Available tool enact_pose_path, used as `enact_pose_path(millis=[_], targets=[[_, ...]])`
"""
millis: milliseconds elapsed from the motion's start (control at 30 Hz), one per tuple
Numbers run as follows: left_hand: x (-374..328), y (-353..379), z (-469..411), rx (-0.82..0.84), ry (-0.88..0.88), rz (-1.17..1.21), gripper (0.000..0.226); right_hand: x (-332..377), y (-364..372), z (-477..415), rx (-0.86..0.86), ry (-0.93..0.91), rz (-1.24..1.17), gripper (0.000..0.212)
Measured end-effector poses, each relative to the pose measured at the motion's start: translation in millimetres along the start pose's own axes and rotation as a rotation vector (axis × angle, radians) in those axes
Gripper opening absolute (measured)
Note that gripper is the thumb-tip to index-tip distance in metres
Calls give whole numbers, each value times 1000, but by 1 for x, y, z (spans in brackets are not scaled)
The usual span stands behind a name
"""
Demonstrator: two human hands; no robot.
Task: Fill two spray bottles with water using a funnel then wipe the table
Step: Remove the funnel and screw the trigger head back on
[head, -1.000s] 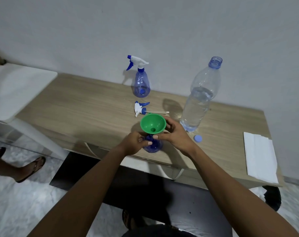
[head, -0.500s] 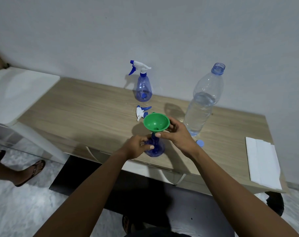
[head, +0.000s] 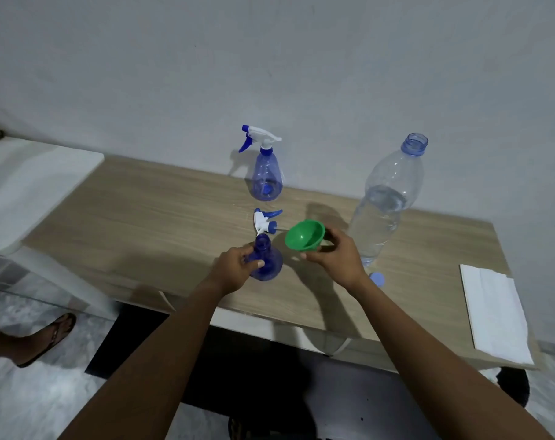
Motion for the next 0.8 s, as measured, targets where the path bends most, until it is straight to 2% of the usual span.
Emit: enact_pose_path(millis=[167,433,567,700,767,800], targets=[[3,-11,-6,28,-5,23,48,-18,15,7,74,60,175,77],[7,-14,-21,104,14,48,41,-36,29,-4,225,126,272,73],[7,-16,-24,101,35,40,43,-45,28,-6,248,173,319,77],[5,-18,-23,94,44,59,41,-45,22,-10,252,217,344,107],[7,-19,-24,99,40,68,38,-30,19,-20,206,179,314,105],[6,-20,-23,104,40,72,36,-18,18,-27,159,140,303,98]])
Point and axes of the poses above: each hand's wrist, its own z-axis away from the middle knuckle, its own y-axis out of the palm, x = y × z, the point moved 9 cm from there along -z, towards the middle knuckle, and after that the axes turned 13 degrees about -y, right-handed, at the moved point
